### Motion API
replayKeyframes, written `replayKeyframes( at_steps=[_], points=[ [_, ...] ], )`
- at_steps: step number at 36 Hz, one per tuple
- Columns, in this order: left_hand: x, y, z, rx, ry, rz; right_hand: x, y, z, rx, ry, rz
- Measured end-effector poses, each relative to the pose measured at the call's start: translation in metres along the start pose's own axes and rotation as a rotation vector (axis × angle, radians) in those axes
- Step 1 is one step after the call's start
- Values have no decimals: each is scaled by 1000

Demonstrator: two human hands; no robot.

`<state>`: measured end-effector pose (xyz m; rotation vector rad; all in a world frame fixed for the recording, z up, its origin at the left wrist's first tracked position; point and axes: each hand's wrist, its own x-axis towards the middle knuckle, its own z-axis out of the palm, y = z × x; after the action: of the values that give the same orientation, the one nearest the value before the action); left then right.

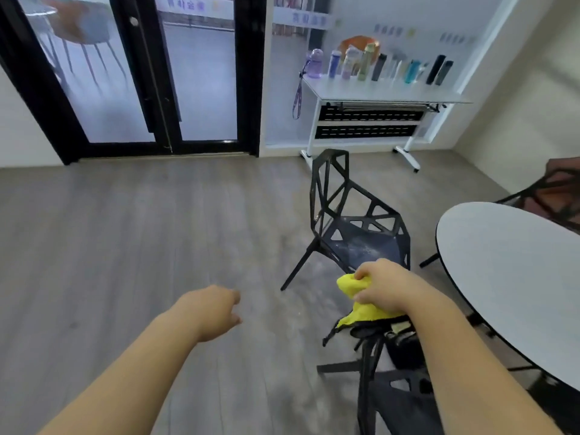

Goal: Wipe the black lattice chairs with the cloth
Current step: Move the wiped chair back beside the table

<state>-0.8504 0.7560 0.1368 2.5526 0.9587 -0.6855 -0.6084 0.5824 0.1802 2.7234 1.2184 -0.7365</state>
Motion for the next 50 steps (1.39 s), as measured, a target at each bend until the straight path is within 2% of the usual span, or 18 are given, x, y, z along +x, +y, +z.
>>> replayKeyframes(
  at_steps=[10, 16, 26, 42, 47, 50],
  points=[
    [75, -16, -33, 86, -73, 154, 21, -18, 1, 188, -76, 144],
    [138, 0, -53, 139, -104, 215, 67, 7, -6, 214, -84, 236],
    [261, 40, -112, 205, -109, 234, 176, 58, -32, 262, -40, 288],
    [434, 91, -158, -250, -29, 114, 308, 94, -74, 255, -17, 407],
    [493, 100, -167, -395, -82, 76, 346, 92, -82, 294, -36, 474],
    [519, 101, -167, -411, -134, 113, 367, 88, -87, 295, -68, 513]
  ],
)
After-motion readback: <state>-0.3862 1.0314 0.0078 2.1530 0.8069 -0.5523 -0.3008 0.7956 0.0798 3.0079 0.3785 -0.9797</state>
